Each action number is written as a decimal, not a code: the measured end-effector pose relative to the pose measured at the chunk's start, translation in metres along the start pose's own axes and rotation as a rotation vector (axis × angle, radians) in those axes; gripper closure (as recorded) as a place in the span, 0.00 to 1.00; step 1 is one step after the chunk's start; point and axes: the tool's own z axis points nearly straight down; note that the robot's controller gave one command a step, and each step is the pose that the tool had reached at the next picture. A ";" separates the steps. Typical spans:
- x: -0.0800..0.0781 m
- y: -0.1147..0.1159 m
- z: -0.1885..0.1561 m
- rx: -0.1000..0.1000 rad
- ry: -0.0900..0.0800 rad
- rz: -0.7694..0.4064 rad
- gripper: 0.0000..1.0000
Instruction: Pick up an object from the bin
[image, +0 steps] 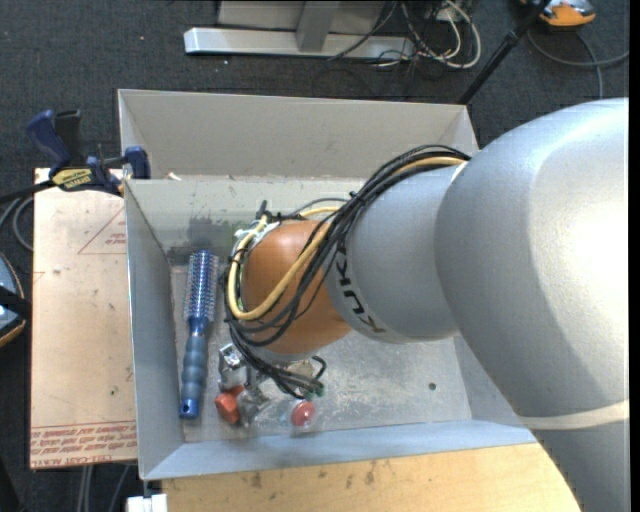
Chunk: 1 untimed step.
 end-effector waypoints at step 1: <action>-0.008 -0.012 -0.115 0.001 0.003 -0.005 1.00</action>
Offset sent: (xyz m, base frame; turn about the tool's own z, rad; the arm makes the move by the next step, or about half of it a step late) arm 0.0092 -0.0080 0.1110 -0.0079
